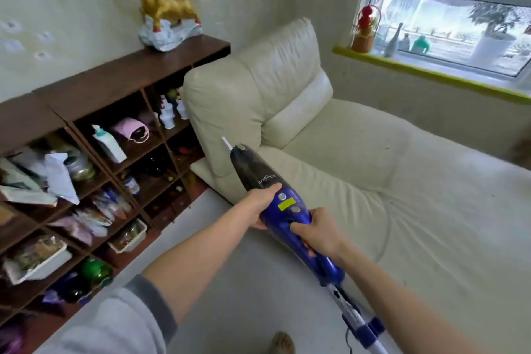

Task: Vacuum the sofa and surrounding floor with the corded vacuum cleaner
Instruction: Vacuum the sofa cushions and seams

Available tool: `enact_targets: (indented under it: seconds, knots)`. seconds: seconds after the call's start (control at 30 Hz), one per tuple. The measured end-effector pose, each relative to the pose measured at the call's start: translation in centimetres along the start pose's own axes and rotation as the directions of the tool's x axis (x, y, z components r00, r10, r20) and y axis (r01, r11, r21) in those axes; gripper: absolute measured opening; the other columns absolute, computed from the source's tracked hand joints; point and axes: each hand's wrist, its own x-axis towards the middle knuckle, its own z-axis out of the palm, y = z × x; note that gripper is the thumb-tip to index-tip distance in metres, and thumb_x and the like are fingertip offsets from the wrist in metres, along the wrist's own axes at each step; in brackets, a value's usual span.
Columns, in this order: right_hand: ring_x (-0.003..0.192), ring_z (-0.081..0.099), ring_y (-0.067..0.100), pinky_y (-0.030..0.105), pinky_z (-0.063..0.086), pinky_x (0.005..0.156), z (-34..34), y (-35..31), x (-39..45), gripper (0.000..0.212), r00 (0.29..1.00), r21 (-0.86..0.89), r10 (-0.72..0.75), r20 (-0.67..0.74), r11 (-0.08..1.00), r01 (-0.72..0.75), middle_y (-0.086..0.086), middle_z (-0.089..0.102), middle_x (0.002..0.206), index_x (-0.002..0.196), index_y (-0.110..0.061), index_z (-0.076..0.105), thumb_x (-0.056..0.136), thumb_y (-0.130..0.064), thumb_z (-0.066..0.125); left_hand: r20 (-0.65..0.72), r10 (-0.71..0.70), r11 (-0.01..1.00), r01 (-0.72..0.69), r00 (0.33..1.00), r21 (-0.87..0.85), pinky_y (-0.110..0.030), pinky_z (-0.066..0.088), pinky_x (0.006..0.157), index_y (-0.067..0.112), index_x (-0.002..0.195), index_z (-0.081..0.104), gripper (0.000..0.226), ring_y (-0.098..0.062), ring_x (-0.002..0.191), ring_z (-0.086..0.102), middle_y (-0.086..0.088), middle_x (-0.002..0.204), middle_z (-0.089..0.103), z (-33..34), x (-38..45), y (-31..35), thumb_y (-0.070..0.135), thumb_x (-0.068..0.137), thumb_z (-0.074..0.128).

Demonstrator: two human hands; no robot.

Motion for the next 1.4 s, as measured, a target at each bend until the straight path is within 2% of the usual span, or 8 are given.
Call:
enact_targets:
  seconds: [0.17, 0.33, 0.43, 0.6, 0.67, 0.83, 1.07, 1.4]
  knots:
    - [0.034, 0.048, 0.02, 0.023, 0.044, 0.048, -3.0, -0.5, 5.4, 0.02, 0.996, 0.008, 0.035, -0.083, 0.999, -0.035, 0.012, 0.055, 0.042, 0.057, -0.008, 0.052, 0.076, -0.012, 0.056, 0.03, 0.024, 0.999, -0.025, 0.999, 0.047, -0.04, 0.055, 0.082, 0.014, 0.111, 0.059, 0.043, -0.027, 0.087, 0.065, -0.009, 0.103, 0.068, 2.2, 4.8, 5.6, 0.05, 0.088, 0.06]
    - [0.036, 0.05, 0.023, 0.027, 0.045, 0.051, -5.2, -0.6, 9.2, 0.017, 0.985, 0.011, 0.114, -0.131, 0.994, -0.113, 0.01, 0.055, 0.042, 0.06, -0.008, 0.052, 0.075, -0.015, 0.056, 0.076, -0.017, 0.997, 0.011, 0.997, 0.079, -0.045, 0.052, 0.092, 0.019, 0.085, 0.054, 0.031, -0.03, 0.1, 0.065, -0.008, 0.102, 0.066, 4.2, 9.2, 9.2, 0.048, 0.086, 0.062]
    - [0.034, 0.051, 0.019, 0.022, 0.044, 0.048, -5.8, -1.3, 10.7, 0.016, 0.977, -0.035, 0.134, -0.163, 0.989, -0.142, 0.004, 0.055, 0.041, 0.062, -0.009, 0.052, 0.076, -0.015, 0.056, 0.12, -0.054, 0.994, 0.042, 0.991, 0.105, -0.045, 0.05, 0.096, 0.019, 0.088, 0.056, 0.032, -0.028, 0.102, 0.066, -0.007, 0.102, 0.068, 4.9, 11.5, 10.4, 0.05, 0.084, 0.062]
    - [0.033, 0.049, 0.015, 0.023, 0.044, 0.05, -6.2, -2.5, 12.8, 0.017, 0.967, -0.073, 0.183, -0.176, 0.978, -0.198, 0.004, 0.055, 0.043, 0.061, -0.011, 0.051, 0.078, -0.014, 0.055, 0.188, -0.131, 0.982, 0.101, 0.973, 0.162, -0.032, 0.05, 0.058, 0.016, 0.099, 0.058, 0.038, -0.024, 0.077, 0.064, -0.006, 0.089, 0.067, 5.1, 13.9, 12.3, 0.05, 0.083, 0.062]
    - [0.033, 0.049, 0.015, 0.024, 0.045, 0.053, -6.2, -2.9, 13.6, 0.017, 0.967, -0.107, 0.205, -0.148, 0.969, -0.222, 0.006, 0.055, 0.044, 0.062, -0.01, 0.051, 0.078, -0.016, 0.054, 0.204, -0.144, 0.978, 0.107, 0.968, 0.18, -0.032, 0.051, 0.056, 0.015, 0.11, 0.058, 0.046, -0.026, 0.078, 0.065, -0.007, 0.093, 0.068, 4.8, 14.6, 12.9, 0.049, 0.079, 0.066]
    - [0.036, 0.053, 0.016, 0.026, 0.048, 0.055, -6.4, -2.9, 14.5, 0.015, 0.969, -0.18, 0.244, -0.04, 0.952, -0.247, 0.009, 0.06, 0.052, 0.072, -0.004, 0.056, 0.079, -0.018, 0.052, 0.151, -0.19, 0.967, 0.158, 0.97, 0.201, -0.051, 0.054, 0.081, 0.015, 0.12, 0.054, 0.063, -0.034, 0.098, 0.064, -0.011, 0.116, 0.063, 4.4, 16.1, 12.0, 0.051, 0.072, 0.071]
    - [0.04, 0.052, 0.013, 0.026, 0.052, 0.062, -8.2, -1.0, 13.7, 0.022, 0.988, -0.365, 0.12, 0.097, 0.928, -0.076, 0.005, 0.059, 0.052, 0.065, -0.011, 0.052, 0.086, -0.019, 0.049, 0.003, -0.189, 0.976, 0.187, 0.982, 0.114, -0.039, 0.053, 0.052, 0.014, 0.124, 0.051, 0.07, -0.032, 0.079, 0.062, -0.011, 0.111, 0.061, 7.0, 15.3, 9.3, 0.057, 0.072, 0.071]
    - [0.039, 0.053, 0.014, 0.02, 0.051, 0.058, -12.7, 5.9, 11.4, 0.03, 0.922, -0.223, 0.131, 0.365, 0.974, -0.05, 0.007, 0.058, 0.047, 0.05, -0.008, 0.055, 0.08, -0.011, 0.055, -0.192, -0.206, 0.975, 0.183, 0.96, -0.129, -0.036, 0.053, 0.045, 0.009, 0.132, 0.04, 0.091, -0.031, 0.09, 0.065, -0.012, 0.118, 0.063, 11.3, 12.4, 2.7, 0.053, 0.064, 0.081]
